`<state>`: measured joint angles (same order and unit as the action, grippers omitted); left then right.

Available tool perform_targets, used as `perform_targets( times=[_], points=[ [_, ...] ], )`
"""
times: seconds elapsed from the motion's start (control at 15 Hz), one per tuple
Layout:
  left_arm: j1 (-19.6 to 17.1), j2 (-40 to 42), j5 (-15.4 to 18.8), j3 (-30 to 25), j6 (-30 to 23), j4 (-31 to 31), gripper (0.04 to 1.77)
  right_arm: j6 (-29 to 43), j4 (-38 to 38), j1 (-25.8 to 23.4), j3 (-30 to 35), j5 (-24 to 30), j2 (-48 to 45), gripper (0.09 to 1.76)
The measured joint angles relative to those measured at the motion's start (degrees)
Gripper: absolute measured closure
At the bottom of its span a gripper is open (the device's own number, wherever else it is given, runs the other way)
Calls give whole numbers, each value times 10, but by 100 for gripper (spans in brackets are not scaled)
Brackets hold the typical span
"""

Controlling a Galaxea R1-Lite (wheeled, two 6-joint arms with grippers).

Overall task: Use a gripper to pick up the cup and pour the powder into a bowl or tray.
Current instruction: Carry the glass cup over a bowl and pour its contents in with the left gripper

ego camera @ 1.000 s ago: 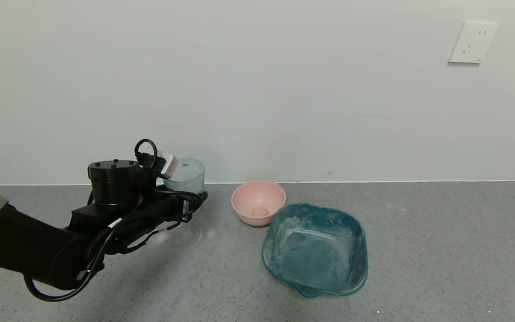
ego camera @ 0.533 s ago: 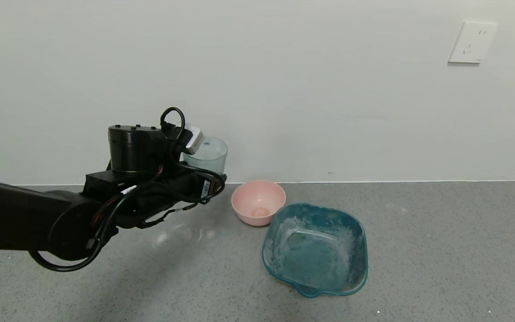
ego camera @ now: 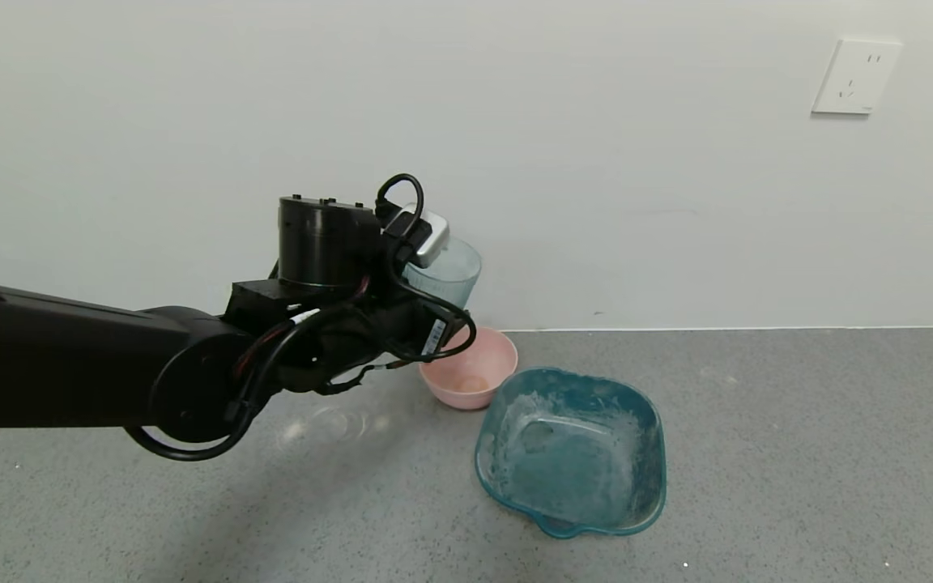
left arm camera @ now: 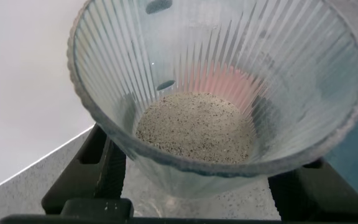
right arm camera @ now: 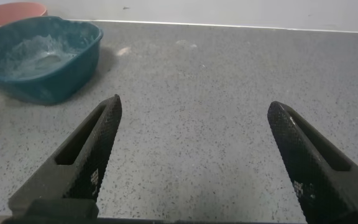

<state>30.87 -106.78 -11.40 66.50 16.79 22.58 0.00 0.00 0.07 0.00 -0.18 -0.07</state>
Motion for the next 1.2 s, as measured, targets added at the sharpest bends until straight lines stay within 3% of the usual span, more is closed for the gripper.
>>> perform_targets(
  times=[0.67, 0.87, 1.2],
  points=[
    [69, -77, -41, 93, 81, -49, 52, 0, 0, 0, 0, 0, 0, 14],
    [85, -89, -43, 103, 103, -68, 52, 0, 0, 0, 0, 0, 0, 14],
    [102, -105, -88, 106, 153, -75, 53, 0, 0, 0, 0, 0, 0, 14]
  ],
)
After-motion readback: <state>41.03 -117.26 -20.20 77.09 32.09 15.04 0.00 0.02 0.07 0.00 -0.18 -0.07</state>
